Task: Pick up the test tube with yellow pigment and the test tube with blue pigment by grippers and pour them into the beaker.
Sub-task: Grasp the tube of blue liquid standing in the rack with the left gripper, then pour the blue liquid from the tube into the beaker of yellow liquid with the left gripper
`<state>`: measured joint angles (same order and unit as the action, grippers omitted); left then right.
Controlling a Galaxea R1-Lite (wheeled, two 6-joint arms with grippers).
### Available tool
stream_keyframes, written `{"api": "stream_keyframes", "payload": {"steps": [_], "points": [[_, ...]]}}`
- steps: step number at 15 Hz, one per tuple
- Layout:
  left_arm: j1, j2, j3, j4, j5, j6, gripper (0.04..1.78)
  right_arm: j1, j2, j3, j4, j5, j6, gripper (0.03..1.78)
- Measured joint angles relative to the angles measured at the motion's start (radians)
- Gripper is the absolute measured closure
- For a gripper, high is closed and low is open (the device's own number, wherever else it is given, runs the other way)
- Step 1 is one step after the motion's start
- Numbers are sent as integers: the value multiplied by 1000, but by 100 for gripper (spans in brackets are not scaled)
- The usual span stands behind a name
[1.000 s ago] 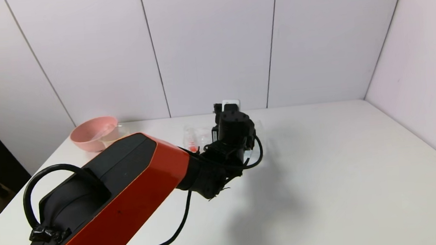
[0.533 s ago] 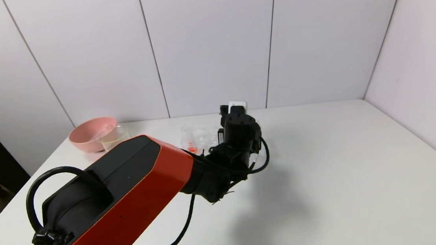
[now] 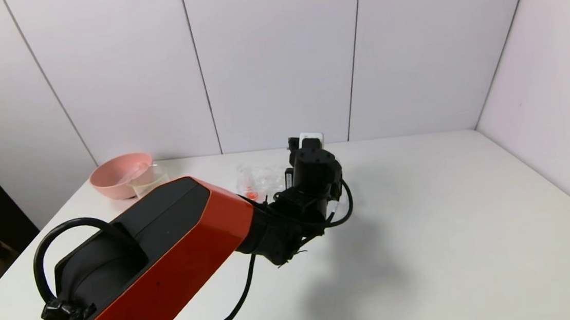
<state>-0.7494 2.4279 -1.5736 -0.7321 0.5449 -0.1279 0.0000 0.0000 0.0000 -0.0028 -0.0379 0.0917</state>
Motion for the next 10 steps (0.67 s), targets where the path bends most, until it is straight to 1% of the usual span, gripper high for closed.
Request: {"api": "stream_keyframes", "payload": {"steps": [6,10], "points": [[-8,-16,8,7,3,1,130,0,0,0,0,0,0,10],[-18,-44,15,14,6,28,130,0,0,0,0,0,0,10]]}}
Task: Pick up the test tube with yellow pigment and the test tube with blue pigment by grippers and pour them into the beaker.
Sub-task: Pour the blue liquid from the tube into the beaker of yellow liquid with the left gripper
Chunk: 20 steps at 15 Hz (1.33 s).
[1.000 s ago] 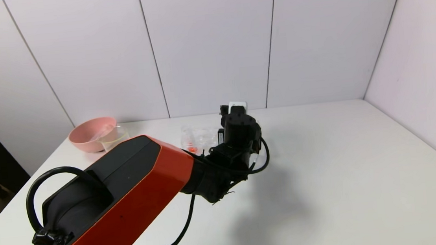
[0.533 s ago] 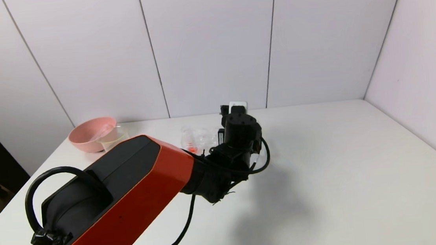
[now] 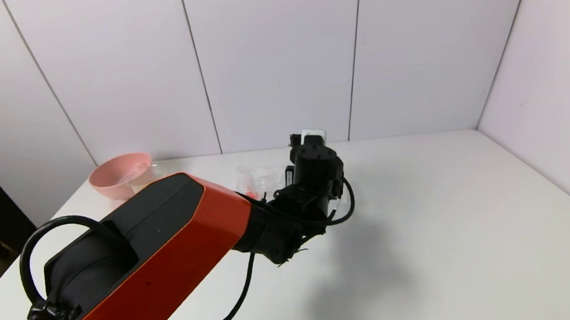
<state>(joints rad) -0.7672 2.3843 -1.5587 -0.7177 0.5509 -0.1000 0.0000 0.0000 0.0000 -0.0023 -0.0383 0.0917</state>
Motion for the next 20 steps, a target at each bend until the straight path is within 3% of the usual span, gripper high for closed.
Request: {"api": "stream_keyframes", "payload": {"steps": [7,20], "points": [[-30,-90,1,35,40,21,129,0,0,0,0,0,0,10],[-49,-203,15,64,26,104,129,0,0,0,0,0,0,10]]}}
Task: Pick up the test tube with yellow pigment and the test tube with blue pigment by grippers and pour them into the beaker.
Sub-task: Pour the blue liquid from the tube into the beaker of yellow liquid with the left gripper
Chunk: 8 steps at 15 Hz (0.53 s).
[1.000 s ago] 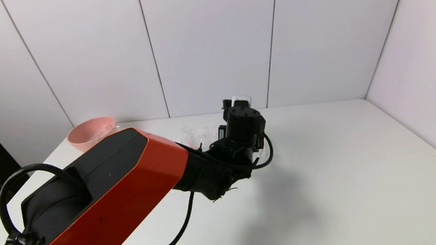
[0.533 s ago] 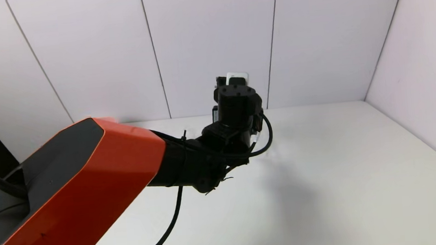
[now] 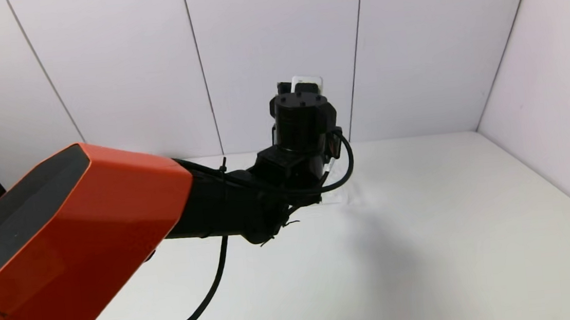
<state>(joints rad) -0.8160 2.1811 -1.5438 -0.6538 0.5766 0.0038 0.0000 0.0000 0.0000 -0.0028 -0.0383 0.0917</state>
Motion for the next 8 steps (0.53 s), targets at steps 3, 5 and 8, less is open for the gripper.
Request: {"api": "stream_keyframes", "payload": {"steps": [3,5,8], "points": [[4,-59,4,44,1,5,129,0,0,0,0,0,0,10],[12,-112,10,84,9,6,129,0,0,0,0,0,0,10],[45,-216,41,164,12,8,129,0,0,0,0,0,0,10]]}}
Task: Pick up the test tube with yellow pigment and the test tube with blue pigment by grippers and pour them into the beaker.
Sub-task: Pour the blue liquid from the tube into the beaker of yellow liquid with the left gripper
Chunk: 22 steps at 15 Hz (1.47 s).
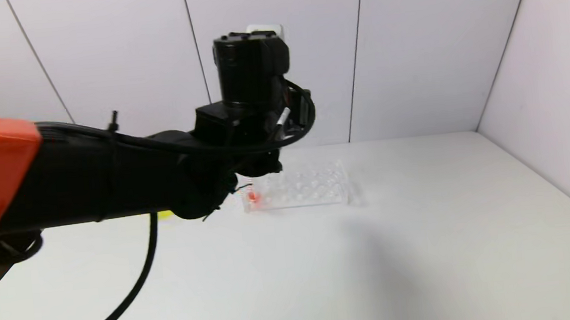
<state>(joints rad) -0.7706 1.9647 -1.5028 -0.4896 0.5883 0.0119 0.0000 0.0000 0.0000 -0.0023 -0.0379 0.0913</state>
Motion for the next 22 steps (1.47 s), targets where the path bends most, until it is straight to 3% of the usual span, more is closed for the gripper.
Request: {"api": "stream_keyframes", "payload": {"steps": [5,12,18,22], "points": [[119,-204,158,112,-27,0,129,0,0,0,0,0,0,10],[448,-394,354,135,-234,-14,129,0,0,0,0,0,0,10],[694,-425,369,262,-457,-61,129,0,0,0,0,0,0,10],[791,-403,358,270,-513,-57,129,0,0,0,-1,0,0,10]]}}
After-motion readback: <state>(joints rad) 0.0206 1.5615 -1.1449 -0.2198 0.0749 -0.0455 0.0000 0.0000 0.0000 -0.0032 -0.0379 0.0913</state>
